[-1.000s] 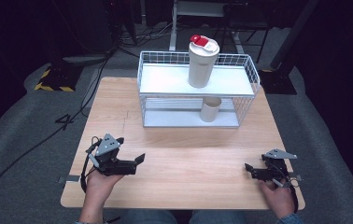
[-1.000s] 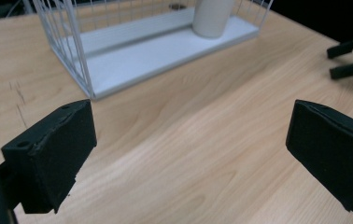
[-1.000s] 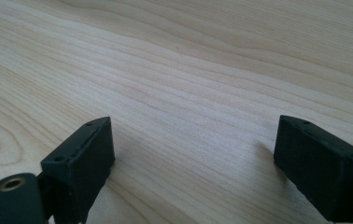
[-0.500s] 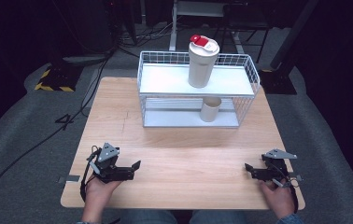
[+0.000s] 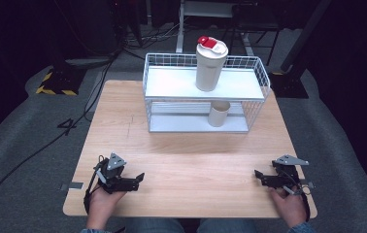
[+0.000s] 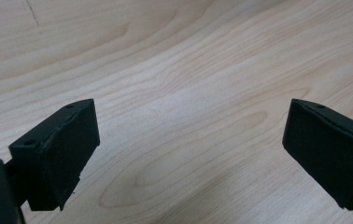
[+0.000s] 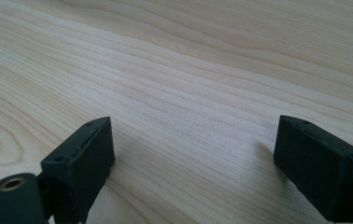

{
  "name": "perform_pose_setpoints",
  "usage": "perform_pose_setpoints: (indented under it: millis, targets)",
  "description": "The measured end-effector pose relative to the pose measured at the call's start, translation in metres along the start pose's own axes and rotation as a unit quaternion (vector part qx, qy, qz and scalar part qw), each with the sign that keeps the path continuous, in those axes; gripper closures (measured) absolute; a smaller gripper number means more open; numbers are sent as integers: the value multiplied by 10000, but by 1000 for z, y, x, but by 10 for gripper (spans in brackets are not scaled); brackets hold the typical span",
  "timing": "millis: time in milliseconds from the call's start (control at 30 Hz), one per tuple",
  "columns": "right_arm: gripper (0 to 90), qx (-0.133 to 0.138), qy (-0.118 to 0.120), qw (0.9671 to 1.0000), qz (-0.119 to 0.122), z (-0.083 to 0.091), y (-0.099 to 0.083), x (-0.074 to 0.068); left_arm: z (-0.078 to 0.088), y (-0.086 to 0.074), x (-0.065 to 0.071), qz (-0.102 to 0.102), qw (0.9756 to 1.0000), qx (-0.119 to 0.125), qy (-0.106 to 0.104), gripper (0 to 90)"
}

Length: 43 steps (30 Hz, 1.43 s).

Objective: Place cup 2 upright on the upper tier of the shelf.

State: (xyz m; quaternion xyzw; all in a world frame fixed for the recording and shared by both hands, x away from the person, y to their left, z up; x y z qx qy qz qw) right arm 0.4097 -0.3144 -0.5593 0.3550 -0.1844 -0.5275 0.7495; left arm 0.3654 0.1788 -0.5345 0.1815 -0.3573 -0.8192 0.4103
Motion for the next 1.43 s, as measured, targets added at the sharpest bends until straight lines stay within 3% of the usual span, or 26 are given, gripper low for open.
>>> perform_pose_setpoints:
  millis: [433,767,900,1100,1433]
  targets:
    - [128,1,4,10000,6,0,0,0,-11,-13,-6,-183,9987,-422,199,40]
    - [128,2,3,10000,8,0,0,0,-18,-21,-10,-68,9980,-596,219,25]
    - [128,2,4,10000,8,0,0,0,-21,-22,-14,27,9972,-598,445,8]
    - [128,1,3,10000,6,0,0,0,-23,-21,-17,180,9970,-503,568,1]
    - [128,1,1,10000,10,0,0,0,-23,-21,-18,166,9968,-513,586,2]
Point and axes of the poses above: each handheld gripper's, and its own axes: z roughly backward along the jaws, y roughly out of its top, x roughly to its right, the point moved 8 cm from there along -z, roughly forward along the jaws, and after that the axes turned 8 degrees about -z, right-handed, at the moved point
